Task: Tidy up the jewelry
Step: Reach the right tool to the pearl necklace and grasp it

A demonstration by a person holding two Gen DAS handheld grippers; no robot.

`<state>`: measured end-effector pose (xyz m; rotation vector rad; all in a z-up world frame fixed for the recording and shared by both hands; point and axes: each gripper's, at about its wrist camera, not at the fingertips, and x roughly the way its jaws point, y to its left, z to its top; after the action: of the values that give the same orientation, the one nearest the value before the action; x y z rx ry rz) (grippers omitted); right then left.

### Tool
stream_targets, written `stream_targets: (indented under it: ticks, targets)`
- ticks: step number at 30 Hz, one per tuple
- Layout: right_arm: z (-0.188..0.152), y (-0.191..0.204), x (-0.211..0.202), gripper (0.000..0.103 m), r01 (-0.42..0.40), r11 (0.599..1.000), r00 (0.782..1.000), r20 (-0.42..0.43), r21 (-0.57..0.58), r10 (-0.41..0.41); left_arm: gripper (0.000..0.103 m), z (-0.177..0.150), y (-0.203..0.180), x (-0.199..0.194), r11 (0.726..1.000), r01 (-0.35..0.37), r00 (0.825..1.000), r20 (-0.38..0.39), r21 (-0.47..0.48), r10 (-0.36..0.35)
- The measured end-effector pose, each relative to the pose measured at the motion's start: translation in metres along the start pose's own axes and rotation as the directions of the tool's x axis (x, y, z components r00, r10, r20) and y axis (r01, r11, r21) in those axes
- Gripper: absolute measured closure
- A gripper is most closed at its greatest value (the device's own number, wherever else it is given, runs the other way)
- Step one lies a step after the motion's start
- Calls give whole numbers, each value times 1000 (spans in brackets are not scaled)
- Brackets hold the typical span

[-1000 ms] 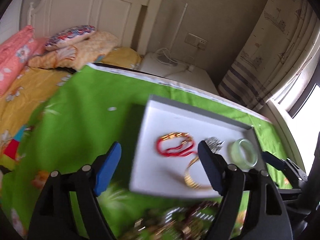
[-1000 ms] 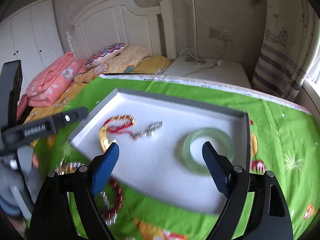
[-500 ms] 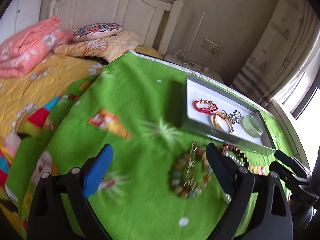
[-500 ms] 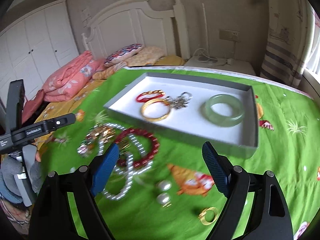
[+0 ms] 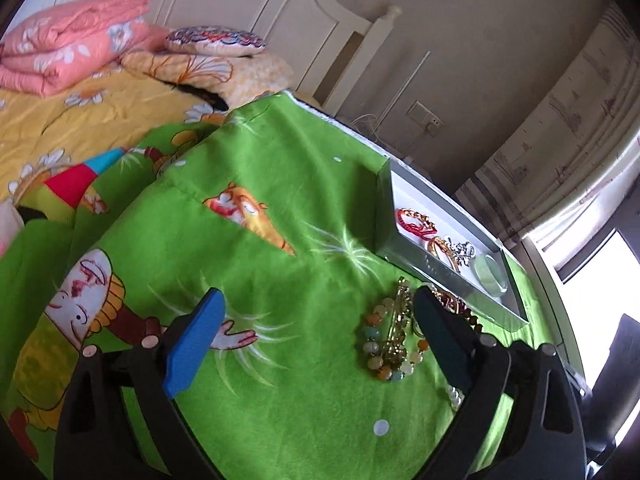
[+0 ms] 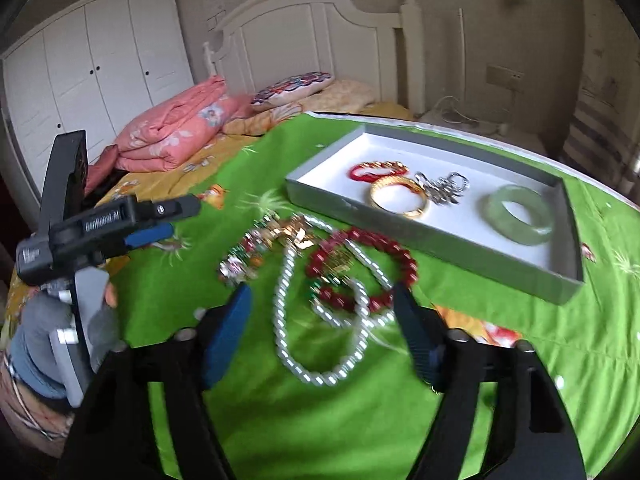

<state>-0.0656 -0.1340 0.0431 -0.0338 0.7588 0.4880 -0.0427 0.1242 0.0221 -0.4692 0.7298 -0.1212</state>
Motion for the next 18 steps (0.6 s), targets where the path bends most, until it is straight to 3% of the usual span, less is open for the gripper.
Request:
stream_targets:
  ticks: [5,9,11,18]
  targets:
    - [6,13,23,42,-30,999,997,-65,-33,28,6,2,-2,0,1000,10,1000,7,6,-10]
    - [9,25,43,56,-31,997,994,-109,-72,23,6,2,-1,0,1000,16,1000,6,4,-16]
    - [12,27,49,56,-21,996,993,-115,-90,11,6,2,-1,-1,1000,18,1000,8,3,-18]
    - [23,31,65,76,5,988,992,-125,-155,-25,6,2,-1,-1,1000,17,1000,6,1,-17]
